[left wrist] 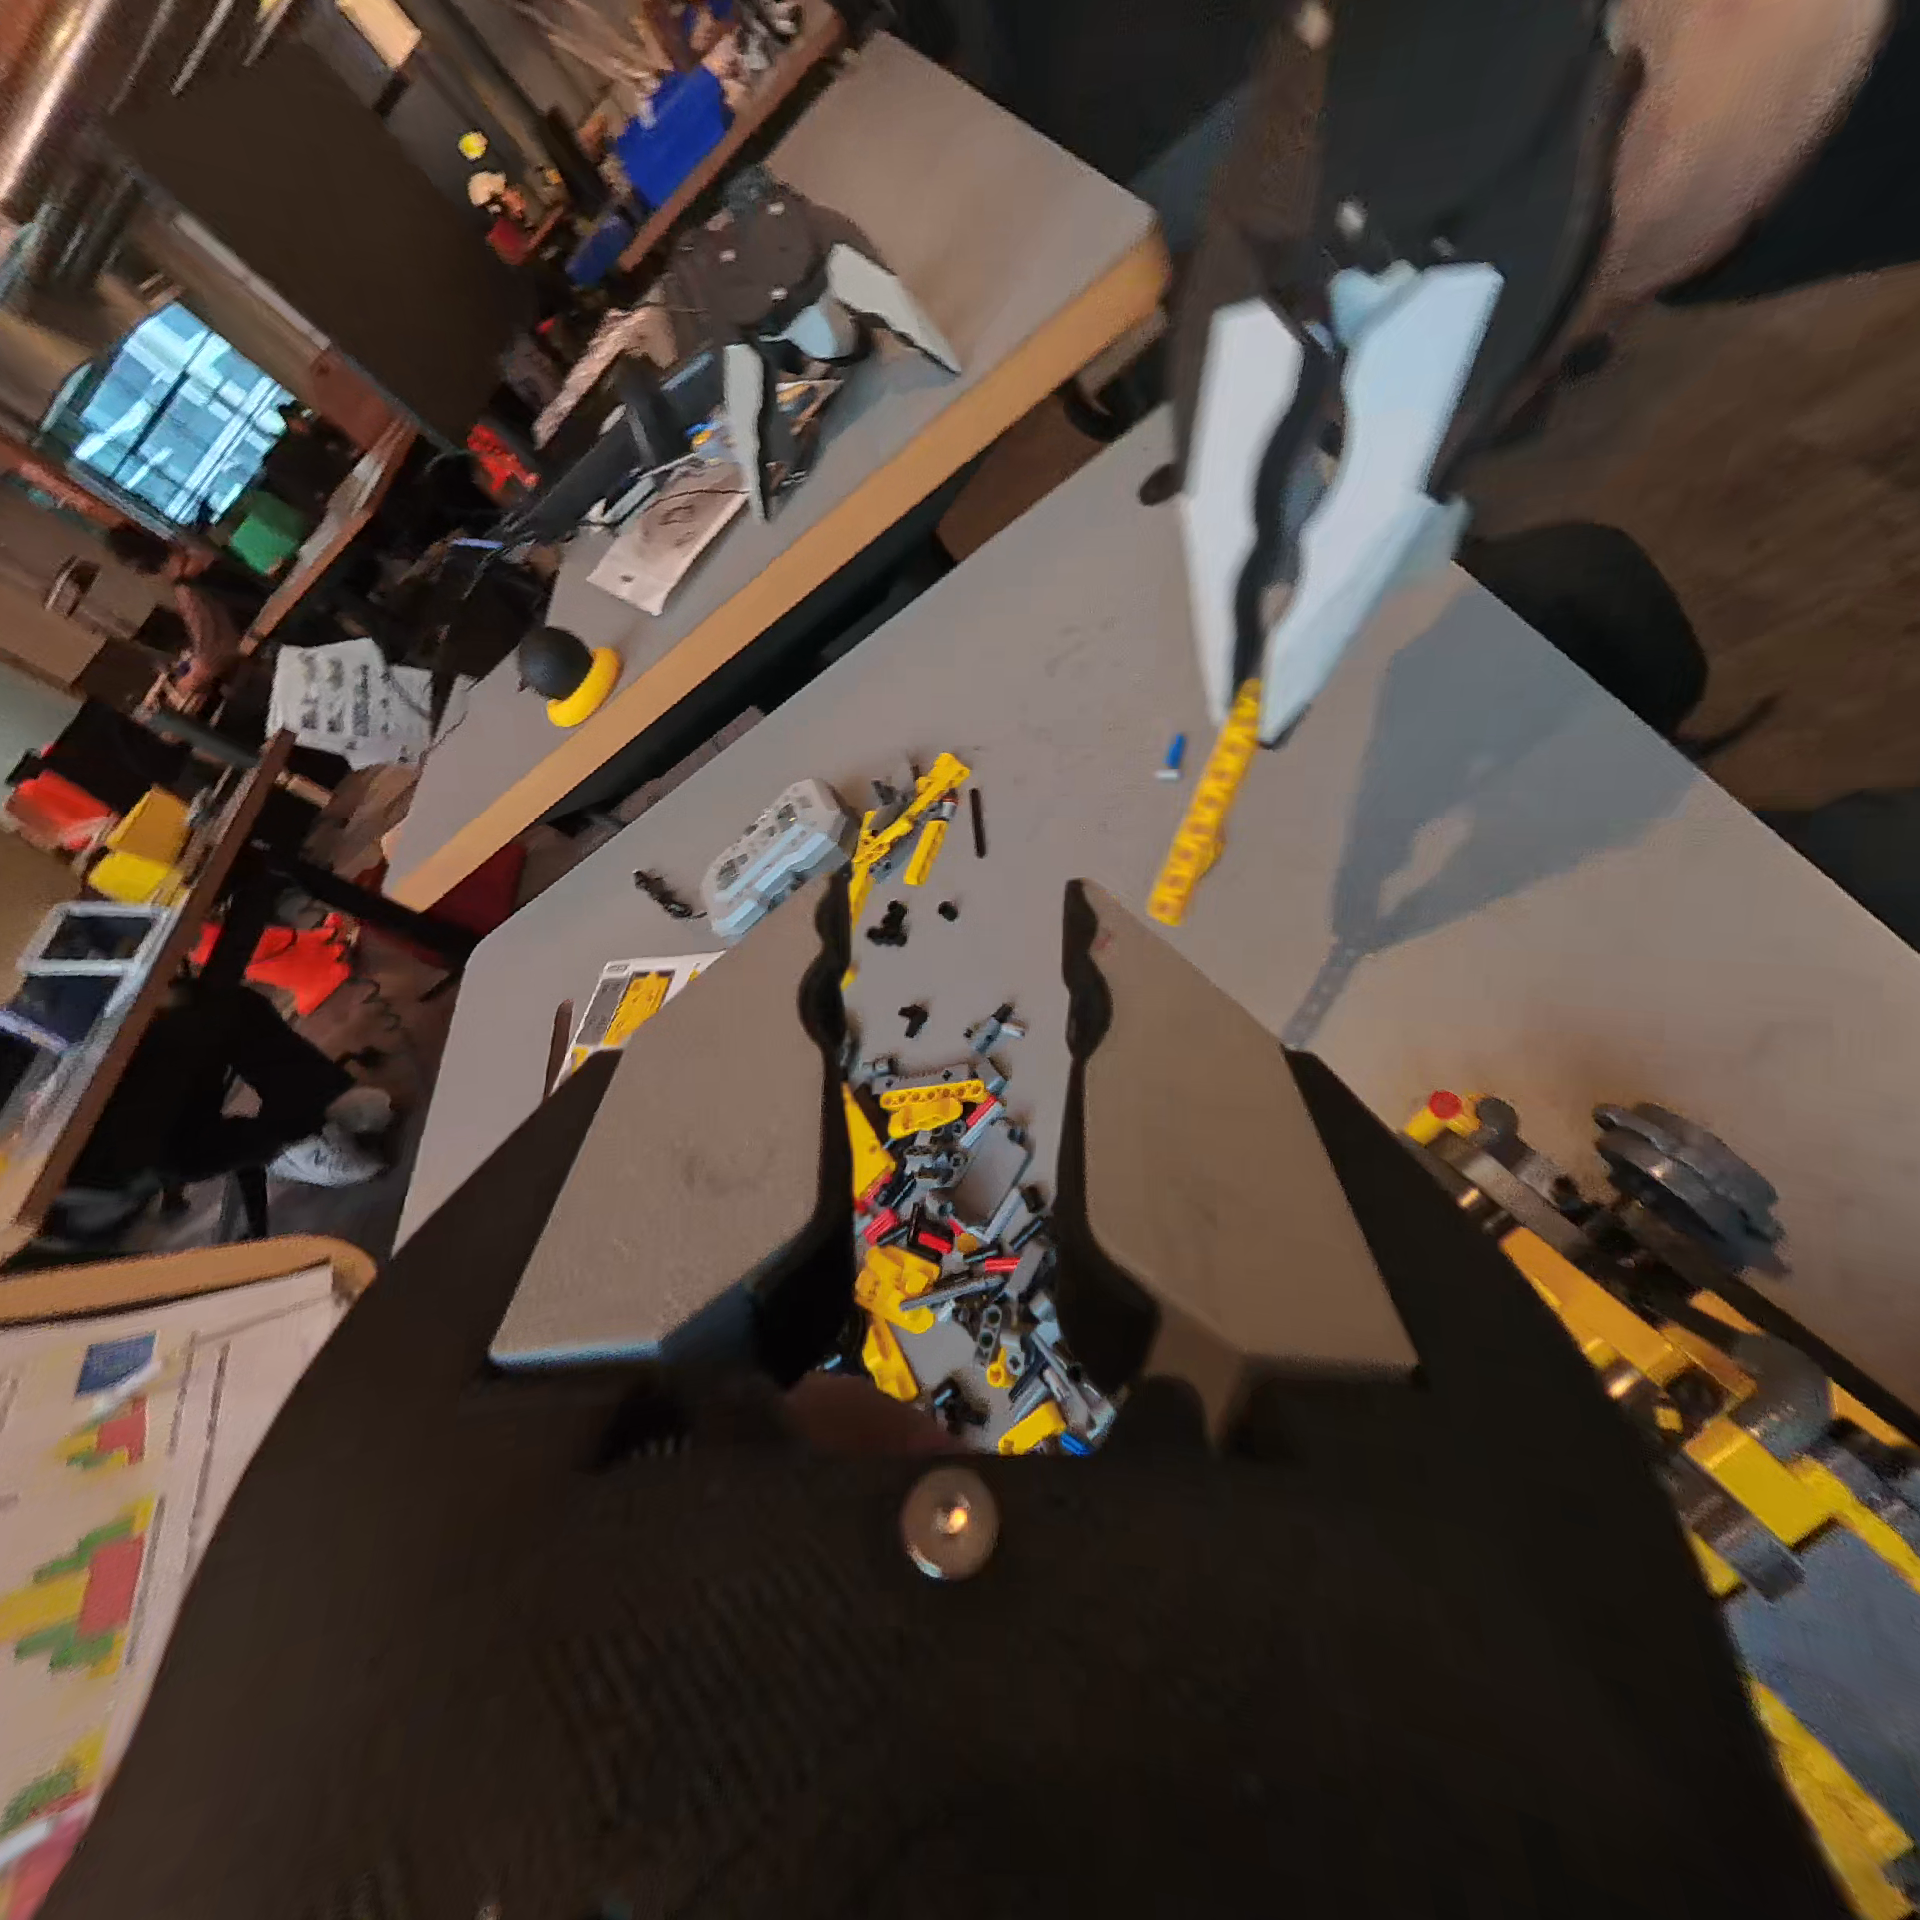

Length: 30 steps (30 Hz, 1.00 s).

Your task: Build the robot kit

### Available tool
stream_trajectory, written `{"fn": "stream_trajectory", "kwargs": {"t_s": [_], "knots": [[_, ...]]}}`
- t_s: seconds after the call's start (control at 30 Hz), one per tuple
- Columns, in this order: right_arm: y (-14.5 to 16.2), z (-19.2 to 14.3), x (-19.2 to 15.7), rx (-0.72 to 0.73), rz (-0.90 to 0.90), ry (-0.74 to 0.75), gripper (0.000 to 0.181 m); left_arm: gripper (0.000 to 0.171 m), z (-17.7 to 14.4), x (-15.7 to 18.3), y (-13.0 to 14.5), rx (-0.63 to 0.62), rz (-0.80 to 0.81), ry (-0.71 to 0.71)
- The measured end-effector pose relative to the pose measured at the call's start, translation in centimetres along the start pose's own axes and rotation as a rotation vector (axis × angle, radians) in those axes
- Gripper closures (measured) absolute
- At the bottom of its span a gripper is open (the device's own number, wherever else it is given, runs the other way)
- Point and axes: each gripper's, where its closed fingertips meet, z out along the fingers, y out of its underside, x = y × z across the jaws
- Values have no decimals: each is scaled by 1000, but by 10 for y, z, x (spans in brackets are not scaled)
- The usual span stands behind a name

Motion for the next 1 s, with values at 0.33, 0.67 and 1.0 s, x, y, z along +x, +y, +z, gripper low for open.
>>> {"fn": "stream_trajectory", "kwargs": {"t_s": [0.33,0.67,1.0], "knots": [[98,33,0,-247,113,-29,174,133,-4,-20,-9,-32,-279,-50],[92,25,13,-241,89,-51,161,122,-38,12,-87,-16,-330,-13],[32,9,-60,36,54,-244,140,66,-150,108,51,-268,-775,-155]]}}
